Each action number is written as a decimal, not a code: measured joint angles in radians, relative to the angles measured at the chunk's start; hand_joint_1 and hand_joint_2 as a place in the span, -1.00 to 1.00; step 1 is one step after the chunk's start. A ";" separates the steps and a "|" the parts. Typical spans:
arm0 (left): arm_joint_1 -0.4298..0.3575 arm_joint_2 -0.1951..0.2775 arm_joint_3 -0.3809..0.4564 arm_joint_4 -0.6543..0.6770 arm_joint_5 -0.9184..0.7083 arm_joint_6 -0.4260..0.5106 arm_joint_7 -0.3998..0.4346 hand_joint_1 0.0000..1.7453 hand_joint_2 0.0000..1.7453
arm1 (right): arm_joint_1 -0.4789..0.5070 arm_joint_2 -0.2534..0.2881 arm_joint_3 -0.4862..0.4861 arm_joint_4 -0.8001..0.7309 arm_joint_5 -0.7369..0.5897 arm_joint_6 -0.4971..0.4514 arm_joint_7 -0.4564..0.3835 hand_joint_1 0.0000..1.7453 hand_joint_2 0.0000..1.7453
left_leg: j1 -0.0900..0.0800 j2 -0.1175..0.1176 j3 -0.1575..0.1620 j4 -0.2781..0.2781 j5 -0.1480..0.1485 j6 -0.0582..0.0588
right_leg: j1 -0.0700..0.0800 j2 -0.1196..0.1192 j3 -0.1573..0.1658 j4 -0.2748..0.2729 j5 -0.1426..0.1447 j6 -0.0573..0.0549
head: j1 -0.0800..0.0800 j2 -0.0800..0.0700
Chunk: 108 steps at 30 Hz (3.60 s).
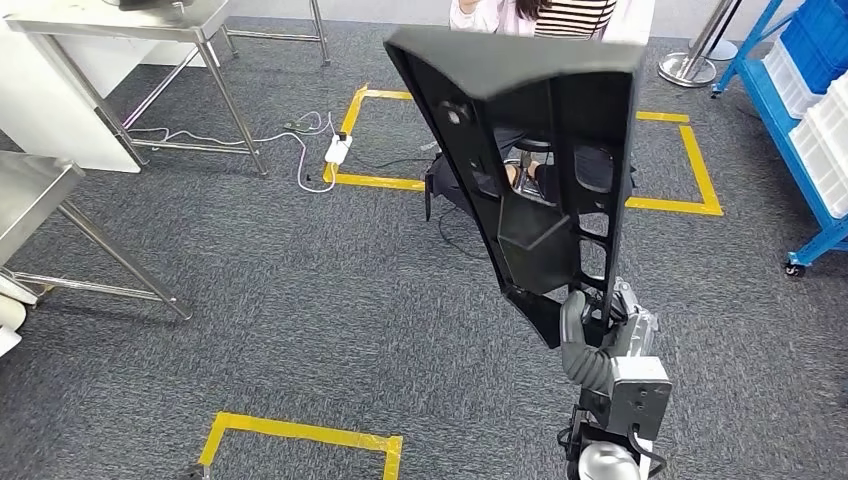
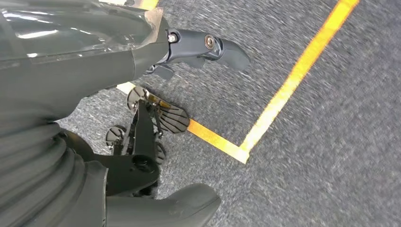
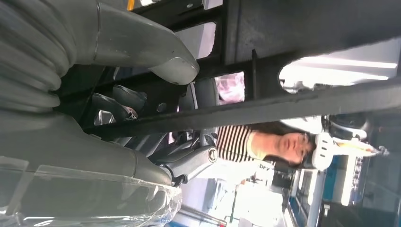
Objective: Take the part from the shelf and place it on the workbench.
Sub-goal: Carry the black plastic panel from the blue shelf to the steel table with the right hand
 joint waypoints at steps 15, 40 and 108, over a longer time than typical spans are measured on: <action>0.008 0.000 0.004 0.000 -0.020 0.002 0.009 -1.00 1.00 | -0.008 -0.002 -0.004 0.005 0.010 -0.002 0.010 1.00 1.00 | -0.003 0.050 0.068 -0.107 0.050 0.046 | 0.018 -0.055 -0.026 0.080 -0.059 0.026 | 0.004 0.000; 0.006 0.001 0.020 0.001 -0.052 0.001 0.018 -1.00 1.00 | 0.007 -0.017 0.003 0.033 -0.006 -0.001 0.029 1.00 1.00 | -0.005 0.095 0.058 -0.080 0.038 0.010 | 0.025 -0.085 0.021 -0.006 -0.023 0.006 | 0.001 0.000; 0.007 0.001 0.077 0.001 -0.101 0.004 0.025 -1.00 1.00 | 0.013 -0.031 0.011 0.031 0.032 -0.008 0.041 1.00 1.00 | -0.007 0.048 0.073 -0.105 0.042 0.049 | 0.024 -0.034 -0.038 0.128 -0.095 0.013 | 0.008 0.000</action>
